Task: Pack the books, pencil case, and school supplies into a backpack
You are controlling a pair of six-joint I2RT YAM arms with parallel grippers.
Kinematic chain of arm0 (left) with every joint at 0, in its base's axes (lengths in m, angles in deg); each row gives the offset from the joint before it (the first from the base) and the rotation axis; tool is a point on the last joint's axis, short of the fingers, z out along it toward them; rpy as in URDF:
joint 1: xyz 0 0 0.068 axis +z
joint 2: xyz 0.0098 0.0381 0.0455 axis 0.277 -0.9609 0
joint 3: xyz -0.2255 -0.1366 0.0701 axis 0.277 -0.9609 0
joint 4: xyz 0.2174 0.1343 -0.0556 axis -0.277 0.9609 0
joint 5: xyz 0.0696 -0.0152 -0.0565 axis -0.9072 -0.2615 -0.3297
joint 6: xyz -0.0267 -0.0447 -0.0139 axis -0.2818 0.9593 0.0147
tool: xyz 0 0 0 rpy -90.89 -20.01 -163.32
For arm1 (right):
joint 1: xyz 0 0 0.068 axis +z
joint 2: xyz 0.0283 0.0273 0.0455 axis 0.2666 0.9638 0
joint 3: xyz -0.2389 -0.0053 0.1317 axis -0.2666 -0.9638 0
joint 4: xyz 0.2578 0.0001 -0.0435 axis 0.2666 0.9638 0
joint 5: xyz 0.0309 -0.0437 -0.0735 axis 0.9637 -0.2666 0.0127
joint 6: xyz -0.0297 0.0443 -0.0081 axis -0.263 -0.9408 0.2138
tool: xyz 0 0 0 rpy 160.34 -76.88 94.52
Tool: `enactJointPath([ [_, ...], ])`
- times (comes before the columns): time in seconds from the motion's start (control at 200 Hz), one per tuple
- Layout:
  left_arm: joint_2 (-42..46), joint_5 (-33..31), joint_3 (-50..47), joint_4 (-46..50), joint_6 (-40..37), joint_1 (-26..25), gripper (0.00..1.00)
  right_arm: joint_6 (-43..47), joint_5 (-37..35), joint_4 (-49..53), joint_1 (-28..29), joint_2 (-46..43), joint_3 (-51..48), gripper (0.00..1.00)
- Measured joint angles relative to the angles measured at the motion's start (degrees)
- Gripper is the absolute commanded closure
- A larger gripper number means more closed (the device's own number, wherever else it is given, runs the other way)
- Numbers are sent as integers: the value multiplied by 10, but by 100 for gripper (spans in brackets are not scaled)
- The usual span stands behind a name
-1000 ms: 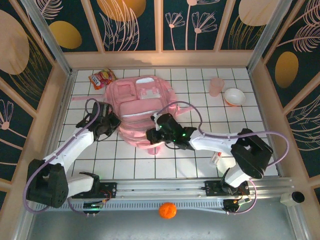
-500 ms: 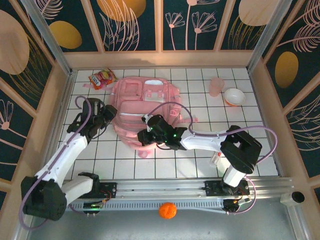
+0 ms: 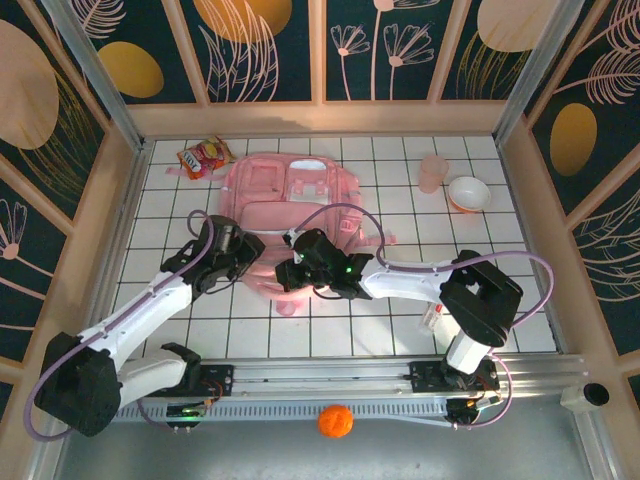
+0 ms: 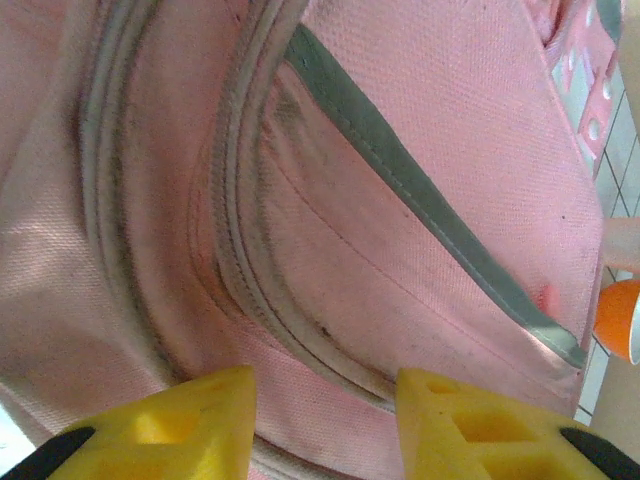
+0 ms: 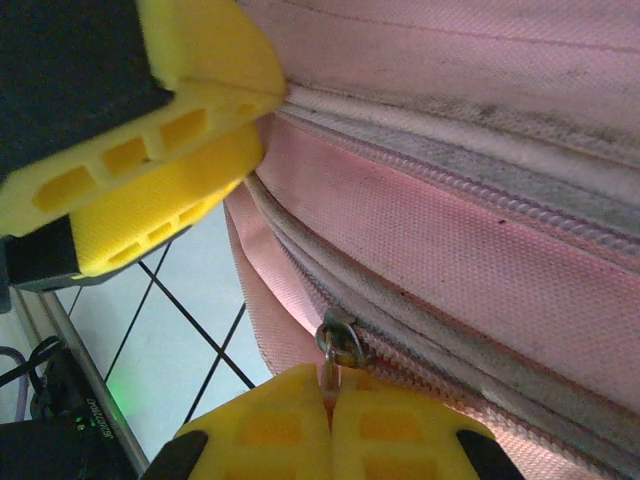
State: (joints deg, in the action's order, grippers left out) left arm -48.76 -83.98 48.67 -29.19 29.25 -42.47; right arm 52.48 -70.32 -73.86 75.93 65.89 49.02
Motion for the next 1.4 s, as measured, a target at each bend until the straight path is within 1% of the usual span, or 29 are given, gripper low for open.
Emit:
enactJointPath([
  [0.185, 6, 3, 0, 2, 13, -12, 60, 0, 0, 6, 0, 1, 0, 100],
  [0.45, 71, 20, -20, 25, 57, -17, 60, 2, 2, 8, 0, 6, 13, 100],
  [0.601, 68, 25, -35, 30, 75, -17, 59, 2, 2, 8, 0, 6, 13, 100],
  [0.786, 36, 25, -36, 8, 86, -17, 58, 2, 2, 9, 0, 6, 13, 100],
  [0.851, 22, 24, -36, -4, 90, -17, 61, 3, 3, 9, 0, 6, 13, 100],
  [0.891, 15, 23, -36, -11, 93, -17, 68, 4, 3, 9, 0, 6, 13, 100],
  [0.956, 6, 19, -36, -20, 97, -17, 88, 4, 2, 11, 0, 6, 13, 100],
  [1.006, 4, 14, -35, -22, 105, -17, 100, 4, 2, 16, -1, 6, 13, 100],
  [1.201, 6, -9, -24, -7, 91, -14, 100, 8, 5, 23, -13, 1, 7, 100],
  [1.401, 37, -22, -22, 13, 43, 47, 100, 24, 28, 33, -64, -52, -36, 100],
])
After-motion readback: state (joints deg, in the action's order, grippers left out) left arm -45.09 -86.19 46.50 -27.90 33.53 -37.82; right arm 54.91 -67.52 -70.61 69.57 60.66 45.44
